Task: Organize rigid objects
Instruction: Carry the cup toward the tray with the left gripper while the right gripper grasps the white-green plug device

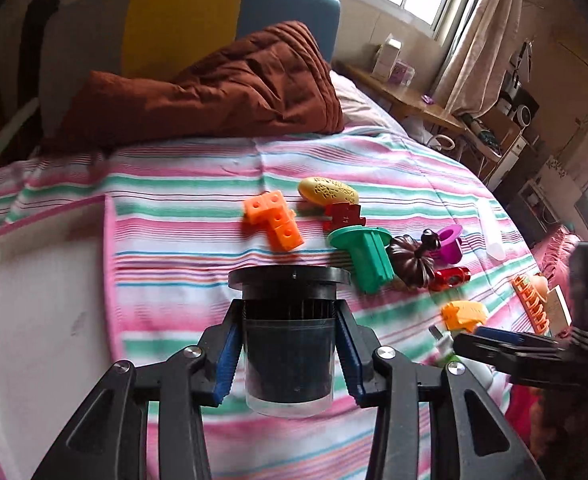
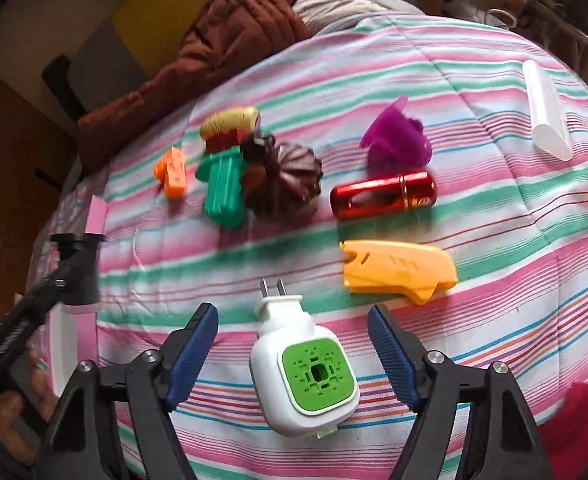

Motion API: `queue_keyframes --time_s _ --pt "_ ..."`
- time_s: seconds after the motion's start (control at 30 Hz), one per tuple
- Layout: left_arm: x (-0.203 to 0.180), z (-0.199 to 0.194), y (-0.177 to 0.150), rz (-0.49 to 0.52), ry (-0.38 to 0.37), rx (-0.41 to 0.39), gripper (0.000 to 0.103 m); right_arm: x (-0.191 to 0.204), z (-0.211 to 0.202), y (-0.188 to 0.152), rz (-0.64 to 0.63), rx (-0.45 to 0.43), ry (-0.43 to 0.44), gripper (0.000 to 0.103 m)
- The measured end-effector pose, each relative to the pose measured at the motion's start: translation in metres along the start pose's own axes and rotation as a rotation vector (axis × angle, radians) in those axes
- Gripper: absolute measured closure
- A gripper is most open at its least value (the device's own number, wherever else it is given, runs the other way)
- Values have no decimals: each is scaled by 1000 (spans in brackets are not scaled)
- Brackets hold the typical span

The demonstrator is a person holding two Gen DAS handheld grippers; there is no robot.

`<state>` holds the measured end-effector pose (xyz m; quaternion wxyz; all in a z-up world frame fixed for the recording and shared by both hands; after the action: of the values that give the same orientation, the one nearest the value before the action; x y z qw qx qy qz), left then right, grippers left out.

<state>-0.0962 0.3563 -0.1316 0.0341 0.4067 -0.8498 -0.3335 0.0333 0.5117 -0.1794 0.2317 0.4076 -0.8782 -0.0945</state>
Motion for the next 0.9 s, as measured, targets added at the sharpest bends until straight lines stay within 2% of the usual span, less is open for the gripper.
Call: queue_keyframes --time_s 0.27,0.53,0.67,0.8,0.9 --pt "46 -55 -12 -51 66 -69 59 -7 20 -13 -41 72 -81 25" --pt "132 -116 -30 -83 264 -153 59 -4 19 -18 -100 65 -141 25" --pt "172 -124 -48 -153 297 -139 59 -4 19 -20 -123 52 -167 26" --pt "190 -122 -58 -171 293 -135 59 -7 19 -23 -161 38 -222 36" --pt "199 -115 -59 -205 252 -121 59 -9 14 -24 -178 27 -246 48"
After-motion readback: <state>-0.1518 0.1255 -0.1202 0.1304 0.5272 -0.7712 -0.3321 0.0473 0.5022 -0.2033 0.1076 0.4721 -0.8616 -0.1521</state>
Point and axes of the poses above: each gripper's, at about its wrist camera, not at the fingertips, and z roughly the way its jaws point, x to its left, y to its top, the point moved 10 cm from there along z, roughly the way its jaws point, and after that the axes turned 1 degree about z, right-handed, at the moved point
